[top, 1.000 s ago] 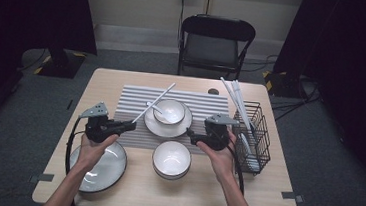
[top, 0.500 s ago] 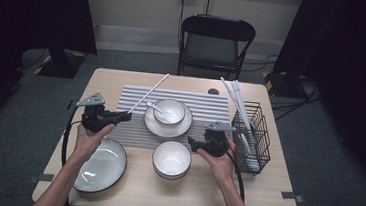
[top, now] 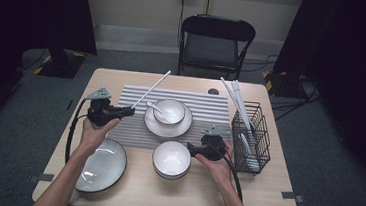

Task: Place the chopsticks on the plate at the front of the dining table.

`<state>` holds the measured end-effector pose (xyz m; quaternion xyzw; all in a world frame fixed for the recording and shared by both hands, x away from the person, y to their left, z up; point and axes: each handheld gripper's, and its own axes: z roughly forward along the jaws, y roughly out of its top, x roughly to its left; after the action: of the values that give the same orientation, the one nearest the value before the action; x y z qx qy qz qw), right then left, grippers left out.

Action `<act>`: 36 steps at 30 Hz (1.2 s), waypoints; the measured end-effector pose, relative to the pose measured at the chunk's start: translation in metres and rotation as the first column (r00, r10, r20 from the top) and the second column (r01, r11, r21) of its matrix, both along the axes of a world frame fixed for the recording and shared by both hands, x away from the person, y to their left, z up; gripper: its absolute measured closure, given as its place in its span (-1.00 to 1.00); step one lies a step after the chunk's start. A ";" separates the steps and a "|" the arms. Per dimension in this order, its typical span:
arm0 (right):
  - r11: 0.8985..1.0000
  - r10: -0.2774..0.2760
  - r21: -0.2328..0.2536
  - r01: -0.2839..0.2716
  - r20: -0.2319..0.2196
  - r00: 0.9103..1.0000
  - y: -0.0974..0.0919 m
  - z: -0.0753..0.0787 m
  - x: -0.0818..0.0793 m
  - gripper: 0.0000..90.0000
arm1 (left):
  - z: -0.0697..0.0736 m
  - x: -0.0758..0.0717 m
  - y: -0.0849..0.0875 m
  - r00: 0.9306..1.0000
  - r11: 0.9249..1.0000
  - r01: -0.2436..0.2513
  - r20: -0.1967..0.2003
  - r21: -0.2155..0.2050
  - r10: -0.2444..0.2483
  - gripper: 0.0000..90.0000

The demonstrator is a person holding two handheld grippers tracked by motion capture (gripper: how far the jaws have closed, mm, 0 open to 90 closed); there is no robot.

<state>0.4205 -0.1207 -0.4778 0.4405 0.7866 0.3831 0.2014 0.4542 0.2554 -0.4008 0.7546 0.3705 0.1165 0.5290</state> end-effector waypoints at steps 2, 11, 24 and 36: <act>1.000 -0.004 -0.018 0.004 0.002 1.000 -0.001 -0.005 -0.001 -0.50 | -0.002 0.002 0.000 1.000 1.000 -0.004 -0.002 0.008 0.004 0.92; 0.998 -0.028 -0.052 0.026 -0.030 0.999 -0.003 -0.016 0.001 -0.54 | -0.016 0.011 0.000 0.999 0.999 -0.023 -0.043 0.024 0.024 0.92; 0.997 -0.044 -0.060 0.043 -0.024 0.999 -0.007 -0.022 0.001 -0.54 | -0.030 0.022 0.002 0.995 0.997 -0.047 -0.084 0.055 0.051 0.92; 0.997 -0.045 -0.061 0.043 -0.024 0.999 -0.007 -0.022 0.001 -0.55 | -0.043 0.033 0.003 0.988 0.995 -0.067 -0.133 0.075 0.077 0.92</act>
<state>0.4213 -0.1274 -0.4998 0.4561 0.7904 0.3491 0.2130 0.4868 0.2586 -0.4435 0.7650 0.4281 0.0970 0.4713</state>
